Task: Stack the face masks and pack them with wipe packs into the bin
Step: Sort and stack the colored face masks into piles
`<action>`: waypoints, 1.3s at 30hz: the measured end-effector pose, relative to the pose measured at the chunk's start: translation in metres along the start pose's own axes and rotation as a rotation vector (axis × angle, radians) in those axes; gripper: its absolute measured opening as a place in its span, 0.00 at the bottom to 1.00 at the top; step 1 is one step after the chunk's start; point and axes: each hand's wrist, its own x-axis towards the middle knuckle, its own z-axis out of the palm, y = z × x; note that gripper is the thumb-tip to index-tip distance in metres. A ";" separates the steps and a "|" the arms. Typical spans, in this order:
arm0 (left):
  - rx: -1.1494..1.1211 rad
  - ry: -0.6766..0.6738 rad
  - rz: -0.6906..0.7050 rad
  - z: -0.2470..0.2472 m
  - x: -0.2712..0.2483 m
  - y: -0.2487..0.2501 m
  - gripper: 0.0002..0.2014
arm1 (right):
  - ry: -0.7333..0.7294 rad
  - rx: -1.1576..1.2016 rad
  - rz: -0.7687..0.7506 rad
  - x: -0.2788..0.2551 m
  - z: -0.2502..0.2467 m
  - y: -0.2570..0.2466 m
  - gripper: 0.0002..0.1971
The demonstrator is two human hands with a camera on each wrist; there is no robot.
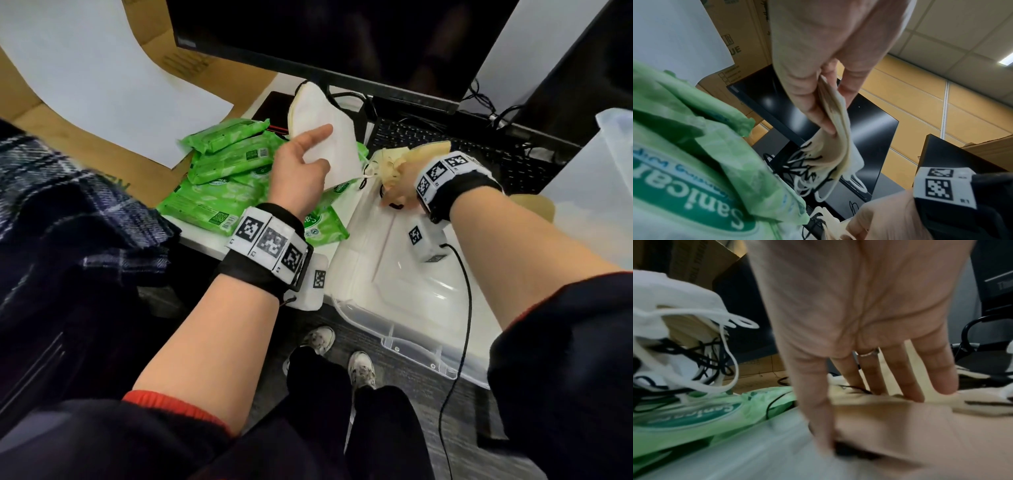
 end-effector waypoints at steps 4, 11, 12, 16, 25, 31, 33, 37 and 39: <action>-0.016 -0.004 0.001 0.002 0.002 0.000 0.25 | 0.026 -0.109 -0.004 -0.011 -0.014 0.001 0.16; -0.008 -0.014 0.013 0.001 0.001 -0.001 0.25 | 0.081 -0.226 -0.090 0.001 -0.011 0.006 0.13; -0.010 -0.013 0.011 0.001 0.001 -0.002 0.25 | 0.099 -0.223 -0.103 0.001 -0.010 0.008 0.12; -0.015 -0.016 -0.004 0.001 0.000 -0.003 0.25 | 0.117 -0.178 -0.050 0.004 -0.008 0.009 0.15; -0.071 -0.022 -0.027 0.003 0.004 -0.007 0.21 | 0.288 0.156 0.074 0.011 -0.019 0.013 0.10; -0.104 -0.045 -0.033 0.008 0.001 -0.004 0.16 | 0.592 0.707 0.022 -0.037 -0.048 0.022 0.17; -0.122 -0.065 -0.041 0.011 -0.004 -0.001 0.14 | 0.659 0.841 -0.070 -0.067 -0.052 0.017 0.22; -0.198 -0.165 -0.010 0.015 -0.018 0.008 0.17 | 0.599 0.859 -0.241 -0.111 -0.042 -0.001 0.24; -0.279 -0.242 0.036 0.016 -0.026 0.012 0.20 | 0.535 0.843 -0.305 -0.123 -0.032 -0.009 0.21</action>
